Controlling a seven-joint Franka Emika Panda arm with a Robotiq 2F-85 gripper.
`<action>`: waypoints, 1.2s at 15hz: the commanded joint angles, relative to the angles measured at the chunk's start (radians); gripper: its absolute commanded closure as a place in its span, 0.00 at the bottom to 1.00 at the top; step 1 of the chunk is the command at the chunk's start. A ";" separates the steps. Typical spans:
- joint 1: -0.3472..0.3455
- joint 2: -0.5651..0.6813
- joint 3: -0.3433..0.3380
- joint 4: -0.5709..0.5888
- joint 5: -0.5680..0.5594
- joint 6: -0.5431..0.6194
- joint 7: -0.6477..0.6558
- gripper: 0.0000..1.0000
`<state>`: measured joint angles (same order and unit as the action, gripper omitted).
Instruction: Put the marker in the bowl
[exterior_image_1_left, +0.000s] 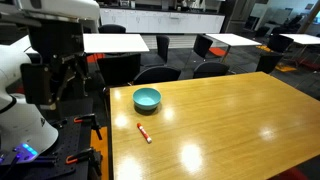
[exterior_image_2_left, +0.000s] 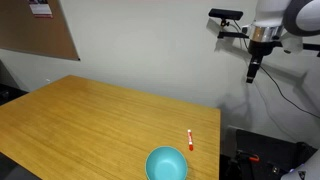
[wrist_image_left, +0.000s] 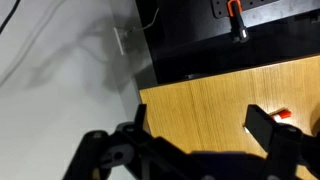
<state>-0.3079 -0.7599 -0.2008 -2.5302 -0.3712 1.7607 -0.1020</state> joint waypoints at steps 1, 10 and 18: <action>0.018 -0.002 -0.013 0.003 -0.009 -0.006 0.009 0.00; 0.024 0.001 -0.010 -0.014 0.040 0.058 0.092 0.00; 0.019 0.038 0.054 -0.108 0.120 0.268 0.316 0.00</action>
<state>-0.2837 -0.7423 -0.1735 -2.6090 -0.2786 1.9638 0.1463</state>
